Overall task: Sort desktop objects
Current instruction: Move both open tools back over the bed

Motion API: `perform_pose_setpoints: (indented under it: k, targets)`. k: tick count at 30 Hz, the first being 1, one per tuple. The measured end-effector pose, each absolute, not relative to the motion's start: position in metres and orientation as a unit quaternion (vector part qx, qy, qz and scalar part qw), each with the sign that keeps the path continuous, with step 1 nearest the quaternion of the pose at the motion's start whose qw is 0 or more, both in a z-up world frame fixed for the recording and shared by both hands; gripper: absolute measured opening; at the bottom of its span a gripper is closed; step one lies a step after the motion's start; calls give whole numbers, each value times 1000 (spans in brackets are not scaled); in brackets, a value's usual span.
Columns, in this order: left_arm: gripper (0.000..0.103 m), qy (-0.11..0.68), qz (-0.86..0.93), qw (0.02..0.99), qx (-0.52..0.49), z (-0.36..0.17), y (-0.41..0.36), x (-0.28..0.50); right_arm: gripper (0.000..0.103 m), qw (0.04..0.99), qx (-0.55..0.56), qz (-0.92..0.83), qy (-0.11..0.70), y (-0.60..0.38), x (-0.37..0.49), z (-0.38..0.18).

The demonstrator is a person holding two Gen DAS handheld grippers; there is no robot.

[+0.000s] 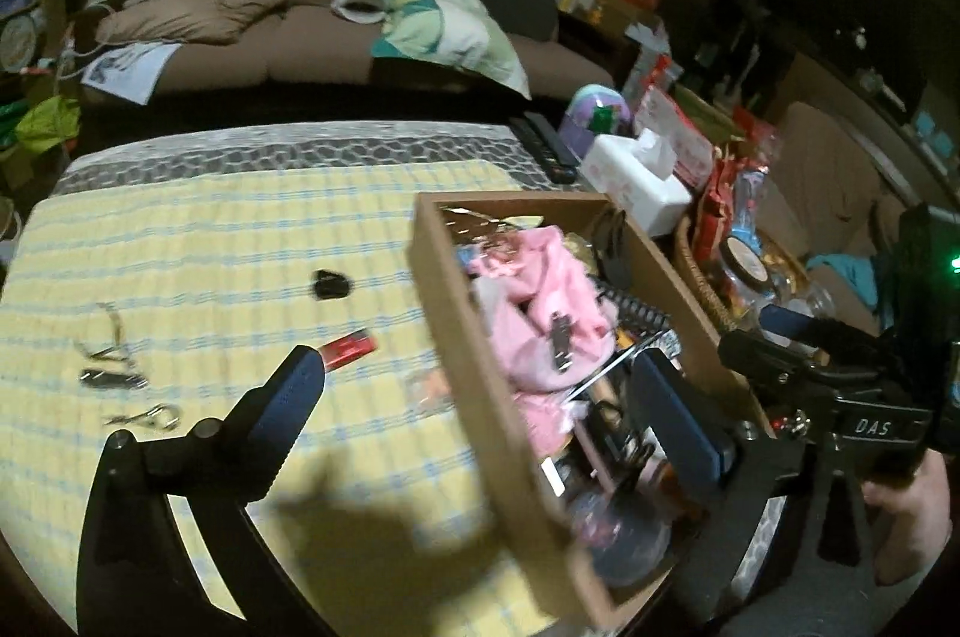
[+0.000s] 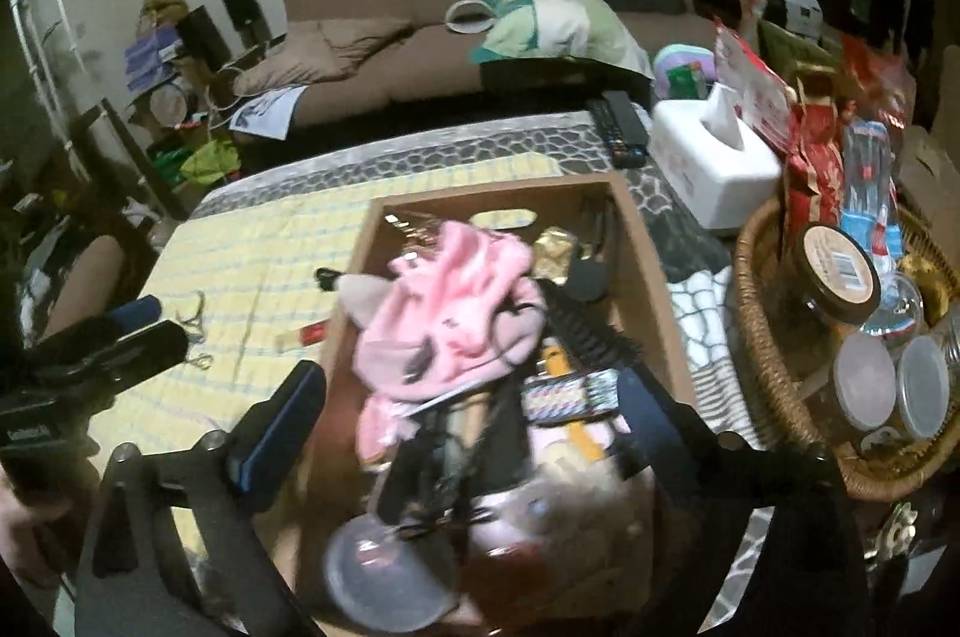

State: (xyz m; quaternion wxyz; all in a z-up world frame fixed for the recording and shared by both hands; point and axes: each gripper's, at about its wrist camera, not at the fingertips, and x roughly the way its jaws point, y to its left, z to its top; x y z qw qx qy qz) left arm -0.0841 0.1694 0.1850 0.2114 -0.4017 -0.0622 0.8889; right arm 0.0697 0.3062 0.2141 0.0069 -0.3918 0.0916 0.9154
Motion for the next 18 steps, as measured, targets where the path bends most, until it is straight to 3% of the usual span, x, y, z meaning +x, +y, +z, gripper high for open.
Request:
perform_pose_setpoints:
  k: [11,18]
  targets:
    - [103,-56,903,154,-396,191,65,-38,103,-43,-406,910,73,212,86,209]
    - [103,-59,895,106,-428,148,4,-29,103,-79,-412,904,75,156,80,192]
